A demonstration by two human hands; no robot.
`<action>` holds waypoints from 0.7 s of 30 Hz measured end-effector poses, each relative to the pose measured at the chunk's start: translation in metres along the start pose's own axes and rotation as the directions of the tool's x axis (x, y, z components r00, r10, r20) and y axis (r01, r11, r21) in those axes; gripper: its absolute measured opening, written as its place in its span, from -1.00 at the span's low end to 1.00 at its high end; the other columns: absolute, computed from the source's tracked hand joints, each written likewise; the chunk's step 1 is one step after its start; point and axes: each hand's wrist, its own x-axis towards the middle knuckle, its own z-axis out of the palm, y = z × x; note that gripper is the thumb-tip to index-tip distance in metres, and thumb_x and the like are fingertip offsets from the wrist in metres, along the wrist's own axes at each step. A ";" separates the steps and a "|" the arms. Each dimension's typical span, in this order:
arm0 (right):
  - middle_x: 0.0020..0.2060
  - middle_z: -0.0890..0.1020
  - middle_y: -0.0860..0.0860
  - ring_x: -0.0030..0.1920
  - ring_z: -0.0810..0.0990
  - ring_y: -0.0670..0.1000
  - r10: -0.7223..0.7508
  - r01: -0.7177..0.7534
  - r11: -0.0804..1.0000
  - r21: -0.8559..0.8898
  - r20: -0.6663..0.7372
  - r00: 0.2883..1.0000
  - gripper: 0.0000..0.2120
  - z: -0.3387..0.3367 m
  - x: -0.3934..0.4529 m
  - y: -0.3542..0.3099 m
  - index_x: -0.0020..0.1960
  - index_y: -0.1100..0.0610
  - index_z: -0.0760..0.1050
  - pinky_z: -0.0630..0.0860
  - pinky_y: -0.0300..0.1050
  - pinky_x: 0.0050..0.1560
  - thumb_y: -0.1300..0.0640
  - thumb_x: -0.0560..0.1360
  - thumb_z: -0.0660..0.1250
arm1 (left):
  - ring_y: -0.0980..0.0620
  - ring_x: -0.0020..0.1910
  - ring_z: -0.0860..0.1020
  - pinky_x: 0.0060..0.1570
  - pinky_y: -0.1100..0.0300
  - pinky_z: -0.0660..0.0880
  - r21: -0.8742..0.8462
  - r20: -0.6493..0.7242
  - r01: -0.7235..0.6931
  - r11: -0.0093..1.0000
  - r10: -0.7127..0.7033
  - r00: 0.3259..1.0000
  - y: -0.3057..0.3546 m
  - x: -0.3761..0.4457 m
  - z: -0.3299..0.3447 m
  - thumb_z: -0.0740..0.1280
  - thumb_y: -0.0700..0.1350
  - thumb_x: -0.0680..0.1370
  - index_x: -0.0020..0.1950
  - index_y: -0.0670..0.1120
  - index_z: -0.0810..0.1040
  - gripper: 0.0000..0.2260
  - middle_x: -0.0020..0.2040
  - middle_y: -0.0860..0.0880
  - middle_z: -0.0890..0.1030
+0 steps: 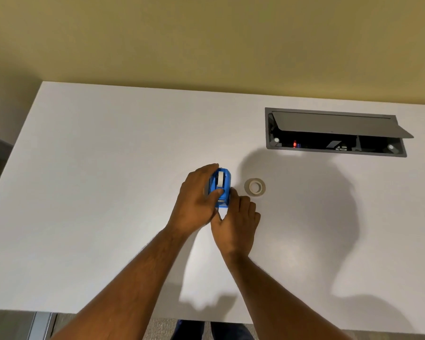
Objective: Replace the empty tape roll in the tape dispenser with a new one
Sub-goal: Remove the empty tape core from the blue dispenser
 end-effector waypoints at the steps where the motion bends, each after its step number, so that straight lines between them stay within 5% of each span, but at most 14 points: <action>1: -0.09 0.54 0.02 -0.09 0.47 -0.02 0.000 0.000 1.000 -0.001 0.005 1.000 -0.42 0.000 0.000 0.000 0.31 0.09 0.44 0.43 -0.11 -0.08 -0.25 0.43 0.38 | 0.19 0.33 0.36 0.31 0.27 0.26 0.026 0.015 -0.029 0.999 0.029 0.999 0.000 0.003 -0.001 0.33 -0.01 0.60 0.48 0.09 0.36 -0.55 0.43 0.09 0.45; 9: -0.10 0.54 -0.01 -0.10 0.46 -0.04 0.021 -0.021 0.999 0.029 0.013 1.000 -0.44 0.000 0.000 0.000 0.27 0.06 0.45 0.46 -0.12 -0.07 -0.26 0.42 0.38 | -0.02 0.33 0.43 0.26 0.24 0.24 0.258 0.093 -0.139 0.956 0.119 0.989 -0.004 0.019 -0.002 0.35 -0.11 0.58 0.50 0.04 0.36 -0.52 0.35 0.01 0.52; 21: -0.09 0.55 -0.01 -0.09 0.47 -0.04 0.027 -0.027 0.998 0.048 0.002 1.000 -0.44 0.002 -0.001 0.000 0.28 0.06 0.45 0.45 -0.12 -0.06 -0.28 0.44 0.34 | -0.01 0.29 0.47 0.19 0.27 0.27 0.183 0.098 -0.159 0.970 0.143 0.985 0.001 0.023 -0.002 0.37 -0.16 0.58 0.51 0.04 0.32 -0.48 0.36 -0.02 0.51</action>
